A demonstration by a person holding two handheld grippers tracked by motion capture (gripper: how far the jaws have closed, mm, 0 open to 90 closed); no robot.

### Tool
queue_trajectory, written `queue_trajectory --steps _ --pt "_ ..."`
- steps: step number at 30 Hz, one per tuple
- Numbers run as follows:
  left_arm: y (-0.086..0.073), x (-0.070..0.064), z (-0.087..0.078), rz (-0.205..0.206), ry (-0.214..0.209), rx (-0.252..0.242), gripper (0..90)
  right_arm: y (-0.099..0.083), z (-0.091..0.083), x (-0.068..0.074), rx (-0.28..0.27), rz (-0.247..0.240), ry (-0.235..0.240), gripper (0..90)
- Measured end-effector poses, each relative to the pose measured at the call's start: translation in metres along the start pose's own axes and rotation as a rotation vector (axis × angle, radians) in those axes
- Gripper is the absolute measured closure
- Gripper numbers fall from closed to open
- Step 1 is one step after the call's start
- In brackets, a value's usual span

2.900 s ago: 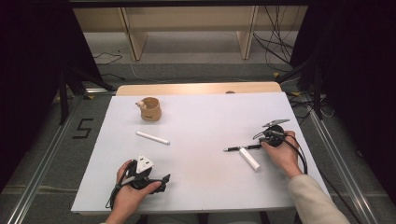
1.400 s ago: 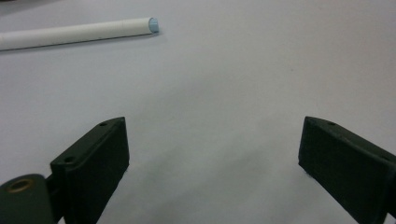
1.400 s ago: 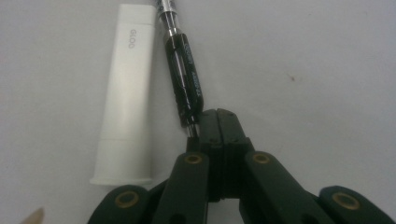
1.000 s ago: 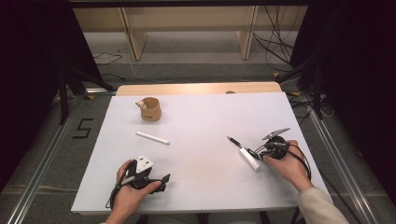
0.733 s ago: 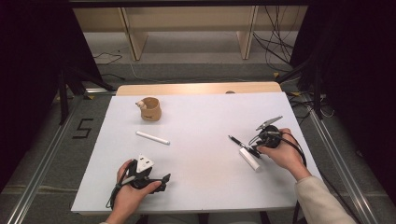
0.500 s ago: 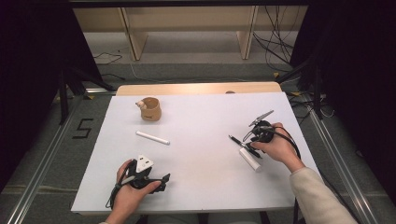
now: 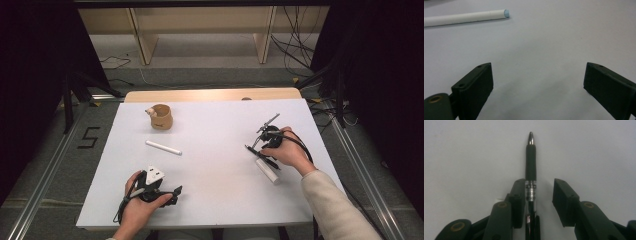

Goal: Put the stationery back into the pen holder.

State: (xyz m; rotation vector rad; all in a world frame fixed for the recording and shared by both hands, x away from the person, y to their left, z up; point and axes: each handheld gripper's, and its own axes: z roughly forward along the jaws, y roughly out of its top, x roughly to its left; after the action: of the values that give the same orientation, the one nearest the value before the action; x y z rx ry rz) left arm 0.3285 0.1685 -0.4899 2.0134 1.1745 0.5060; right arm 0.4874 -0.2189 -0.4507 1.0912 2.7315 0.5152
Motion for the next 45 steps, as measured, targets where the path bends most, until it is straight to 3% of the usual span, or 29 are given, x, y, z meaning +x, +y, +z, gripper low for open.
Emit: queue_trajectory --steps 22,29,45 --pt "0.001 0.001 0.0 0.004 0.003 -0.002 8.7 0.018 0.01 0.005 0.123 0.003 0.019 66.6" --pt "0.001 0.001 0.0 0.001 0.003 -0.004 8.7 0.019 0.012 0.008 0.134 -0.002 0.002 67.9" --pt "0.002 0.0 0.0 0.0 0.003 -0.007 8.7 0.022 0.013 0.006 0.156 0.01 0.011 72.5"
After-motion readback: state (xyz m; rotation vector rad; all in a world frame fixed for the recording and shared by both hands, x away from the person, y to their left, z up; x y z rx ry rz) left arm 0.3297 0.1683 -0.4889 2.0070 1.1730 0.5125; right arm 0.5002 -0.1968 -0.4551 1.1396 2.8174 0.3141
